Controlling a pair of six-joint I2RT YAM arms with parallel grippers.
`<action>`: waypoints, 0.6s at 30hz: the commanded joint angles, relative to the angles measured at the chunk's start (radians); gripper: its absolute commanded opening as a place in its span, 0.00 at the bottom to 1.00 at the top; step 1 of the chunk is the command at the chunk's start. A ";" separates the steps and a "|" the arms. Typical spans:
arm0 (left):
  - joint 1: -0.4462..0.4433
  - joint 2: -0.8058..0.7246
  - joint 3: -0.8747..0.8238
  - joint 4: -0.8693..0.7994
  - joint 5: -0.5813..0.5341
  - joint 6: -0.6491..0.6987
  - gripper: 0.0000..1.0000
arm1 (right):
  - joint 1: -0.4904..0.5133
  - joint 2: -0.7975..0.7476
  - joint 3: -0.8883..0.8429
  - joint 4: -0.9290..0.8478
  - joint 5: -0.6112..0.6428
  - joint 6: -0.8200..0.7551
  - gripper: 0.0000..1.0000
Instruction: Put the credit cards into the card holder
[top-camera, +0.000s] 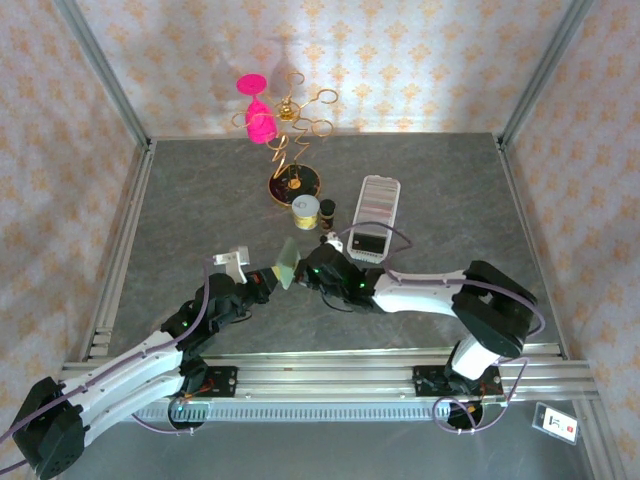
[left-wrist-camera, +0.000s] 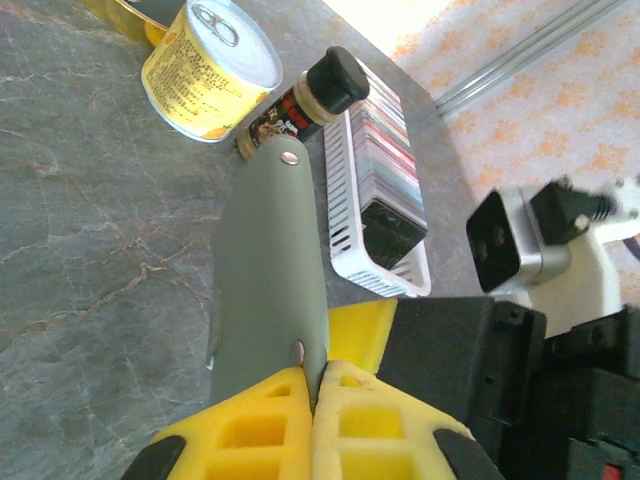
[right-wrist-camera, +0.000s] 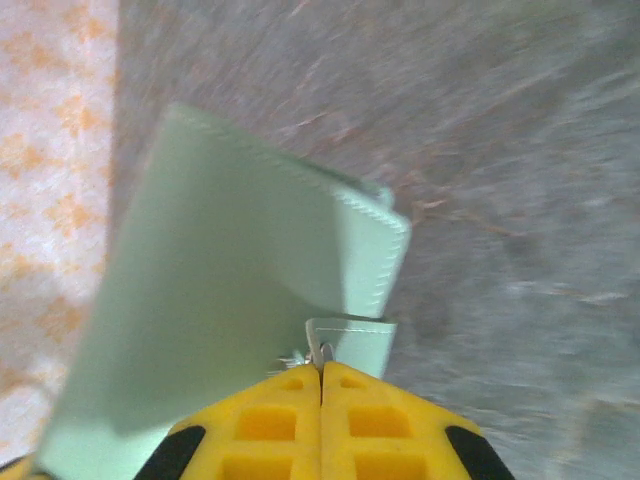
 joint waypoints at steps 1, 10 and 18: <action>-0.009 -0.008 0.016 0.016 -0.044 -0.010 0.00 | -0.011 -0.061 -0.090 0.007 0.102 0.018 0.00; -0.008 0.044 0.009 0.054 0.018 -0.026 0.00 | -0.011 -0.077 -0.122 0.060 0.022 -0.018 0.00; -0.020 0.105 -0.024 0.019 0.061 -0.047 0.00 | 0.012 -0.068 -0.146 0.024 -0.043 -0.042 0.00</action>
